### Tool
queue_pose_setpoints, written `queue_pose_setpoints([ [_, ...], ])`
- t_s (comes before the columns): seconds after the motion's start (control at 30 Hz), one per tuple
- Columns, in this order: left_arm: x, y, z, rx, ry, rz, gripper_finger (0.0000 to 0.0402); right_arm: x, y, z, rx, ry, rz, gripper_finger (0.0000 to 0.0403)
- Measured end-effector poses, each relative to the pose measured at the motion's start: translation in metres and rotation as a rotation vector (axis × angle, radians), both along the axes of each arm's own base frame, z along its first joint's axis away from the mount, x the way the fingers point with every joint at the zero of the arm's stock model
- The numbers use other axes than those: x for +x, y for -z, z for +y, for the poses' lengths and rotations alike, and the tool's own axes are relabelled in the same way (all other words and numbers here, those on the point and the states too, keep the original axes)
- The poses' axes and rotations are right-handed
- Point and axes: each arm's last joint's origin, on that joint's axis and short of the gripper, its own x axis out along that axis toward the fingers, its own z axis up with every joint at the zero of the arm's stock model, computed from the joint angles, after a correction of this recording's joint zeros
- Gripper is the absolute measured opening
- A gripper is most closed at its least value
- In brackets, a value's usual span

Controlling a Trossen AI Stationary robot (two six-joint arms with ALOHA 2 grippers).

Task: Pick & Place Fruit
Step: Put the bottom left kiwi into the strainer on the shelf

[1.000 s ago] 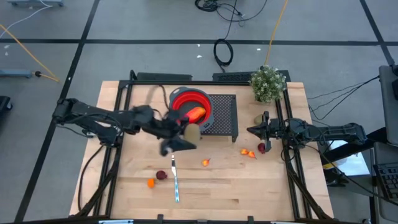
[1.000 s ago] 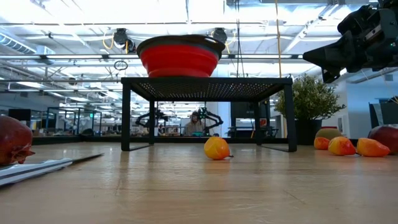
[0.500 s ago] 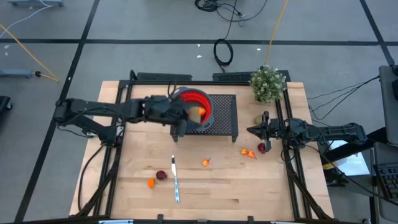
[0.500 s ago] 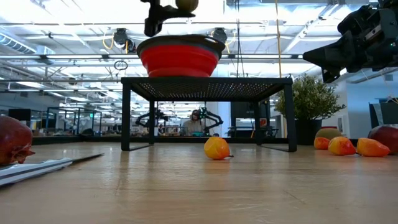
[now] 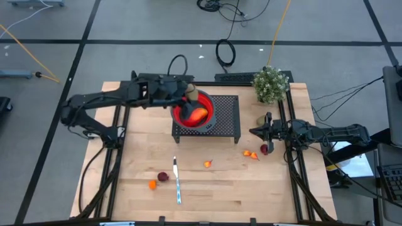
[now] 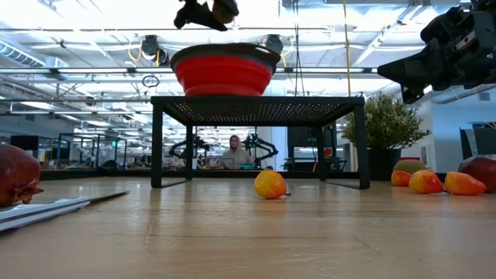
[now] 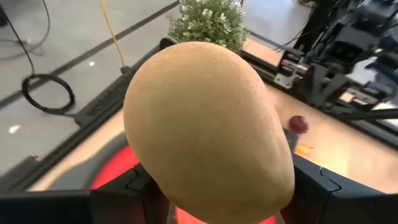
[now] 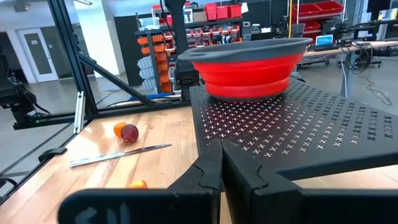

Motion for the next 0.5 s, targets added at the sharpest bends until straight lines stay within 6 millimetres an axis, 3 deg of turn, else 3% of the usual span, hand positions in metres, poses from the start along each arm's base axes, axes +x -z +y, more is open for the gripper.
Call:
queue_pose_setpoints([
  [0.2,0.017,0.015,0.015,0.04,0.017,0.103,0.023,0.0,0.0,0.0,0.0,0.0,0.001,0.0],
  [0.5,0.031,0.058,0.026,-0.046,0.046,0.34,0.023,0.0,0.0,0.0,0.0,0.0,0.002,0.0],
])
